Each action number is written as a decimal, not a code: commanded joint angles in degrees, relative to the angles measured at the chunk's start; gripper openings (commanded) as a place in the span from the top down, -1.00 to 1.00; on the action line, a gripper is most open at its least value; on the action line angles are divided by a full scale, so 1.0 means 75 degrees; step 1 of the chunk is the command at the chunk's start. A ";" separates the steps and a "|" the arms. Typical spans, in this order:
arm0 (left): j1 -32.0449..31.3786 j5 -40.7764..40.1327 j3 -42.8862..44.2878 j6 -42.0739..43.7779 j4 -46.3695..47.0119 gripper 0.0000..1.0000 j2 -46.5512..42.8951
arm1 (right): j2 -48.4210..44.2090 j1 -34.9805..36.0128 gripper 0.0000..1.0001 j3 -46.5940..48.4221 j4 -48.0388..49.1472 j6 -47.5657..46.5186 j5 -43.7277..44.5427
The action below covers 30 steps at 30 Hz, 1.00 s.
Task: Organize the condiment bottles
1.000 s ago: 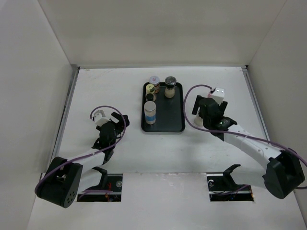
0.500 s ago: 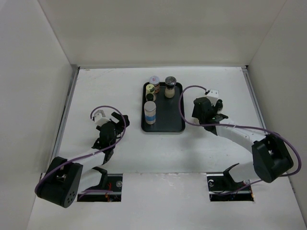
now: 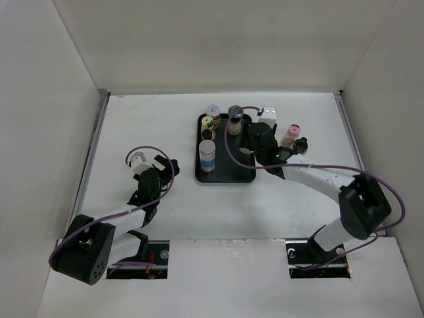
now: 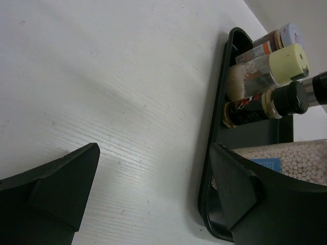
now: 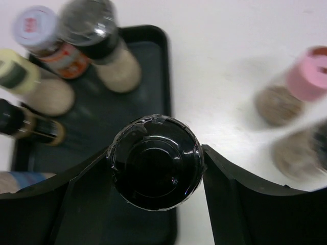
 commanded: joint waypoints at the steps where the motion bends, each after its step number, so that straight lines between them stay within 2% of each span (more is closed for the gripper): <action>1: -0.0021 0.0076 0.0216 -0.0074 0.0450 -0.79 -0.0095 | 0.1006 0.0025 -0.05 0.1039 0.1390 0.0157 -0.0898; 8: 0.0014 0.0099 0.0169 -0.0074 0.0450 -0.79 -0.0178 | 0.2801 0.0119 -0.09 0.2622 0.1521 0.0228 -0.1380; 11: 0.0038 0.0134 0.0180 -0.0074 0.0450 -0.79 -0.0131 | 0.3223 0.0119 -0.24 0.2881 0.1508 0.0345 -0.1415; 14: 0.0014 0.0134 0.0169 -0.0074 0.0450 -0.79 -0.0155 | 0.3307 0.0119 -0.54 0.2964 0.1356 0.0380 -0.1485; 16: 0.0014 0.0145 0.0204 -0.0085 0.0450 -0.79 -0.0073 | 0.3085 0.0119 -0.70 0.2859 0.1251 0.0427 -0.1497; 18: -0.0009 0.0169 0.0204 -0.0085 0.0450 -0.79 -0.0049 | 0.2734 0.0119 -0.75 0.2707 0.1099 0.0427 -0.1451; 23: -0.0021 0.0169 0.0239 -0.0085 0.0462 -0.79 -0.0002 | 0.1504 -0.0033 -0.70 0.1981 0.0665 0.0463 -0.1287; 30: -0.0009 0.0192 0.0204 -0.0097 0.0462 -0.79 -0.0061 | -0.0651 -0.0852 -0.65 -0.0361 0.0582 0.0568 -0.0024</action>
